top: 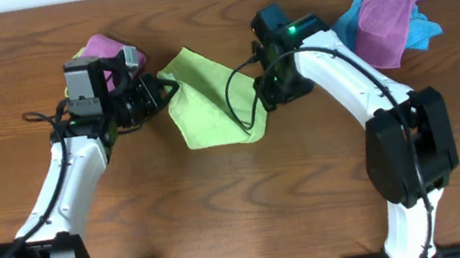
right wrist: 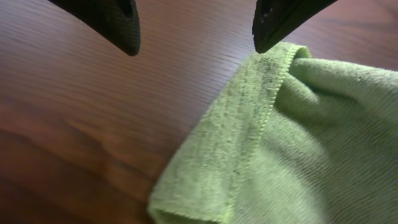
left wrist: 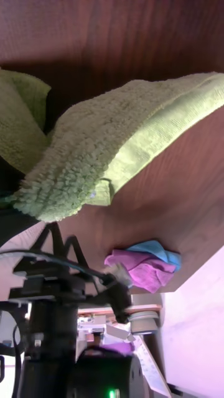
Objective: Fold the cloth
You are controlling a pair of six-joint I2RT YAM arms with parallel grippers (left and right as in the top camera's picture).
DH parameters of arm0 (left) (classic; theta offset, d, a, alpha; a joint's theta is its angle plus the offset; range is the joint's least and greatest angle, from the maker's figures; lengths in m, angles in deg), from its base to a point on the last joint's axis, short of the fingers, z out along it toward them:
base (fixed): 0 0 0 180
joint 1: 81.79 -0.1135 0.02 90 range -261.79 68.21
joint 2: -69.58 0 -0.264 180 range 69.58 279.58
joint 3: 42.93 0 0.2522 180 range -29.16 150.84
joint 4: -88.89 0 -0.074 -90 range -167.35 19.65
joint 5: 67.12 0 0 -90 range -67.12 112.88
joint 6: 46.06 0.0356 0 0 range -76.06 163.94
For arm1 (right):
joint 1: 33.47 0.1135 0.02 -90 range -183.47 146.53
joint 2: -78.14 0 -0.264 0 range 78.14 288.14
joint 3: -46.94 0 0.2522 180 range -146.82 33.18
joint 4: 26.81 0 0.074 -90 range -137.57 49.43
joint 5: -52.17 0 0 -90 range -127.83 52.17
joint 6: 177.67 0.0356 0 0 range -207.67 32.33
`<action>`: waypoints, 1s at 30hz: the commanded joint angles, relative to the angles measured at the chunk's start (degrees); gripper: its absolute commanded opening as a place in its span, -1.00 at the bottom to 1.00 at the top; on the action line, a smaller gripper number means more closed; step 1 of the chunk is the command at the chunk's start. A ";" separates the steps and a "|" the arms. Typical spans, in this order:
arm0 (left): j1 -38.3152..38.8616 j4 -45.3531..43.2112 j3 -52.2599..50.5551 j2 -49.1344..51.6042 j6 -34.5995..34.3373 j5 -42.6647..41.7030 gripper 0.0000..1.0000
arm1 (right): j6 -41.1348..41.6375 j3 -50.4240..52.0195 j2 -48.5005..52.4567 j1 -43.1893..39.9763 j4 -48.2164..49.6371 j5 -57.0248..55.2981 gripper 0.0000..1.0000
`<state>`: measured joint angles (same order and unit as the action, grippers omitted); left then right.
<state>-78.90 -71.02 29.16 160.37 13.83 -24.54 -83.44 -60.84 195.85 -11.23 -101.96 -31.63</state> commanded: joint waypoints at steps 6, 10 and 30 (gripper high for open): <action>-0.17 0.31 1.49 0.17 0.94 -0.26 -0.88 | 0.70 6.36 0.37 1.20 6.84 7.37 0.24; -0.17 0.31 1.49 0.17 0.92 -0.68 -0.88 | 2.78 8.61 0.37 1.62 10.64 7.37 0.25; -0.17 0.31 1.49 0.17 0.92 -2.21 -0.88 | 4.96 9.07 2.36 3.89 14.03 7.32 0.14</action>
<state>-78.92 -70.76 29.23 160.37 13.99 -25.41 -79.14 -52.08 196.44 -7.51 -87.84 -24.55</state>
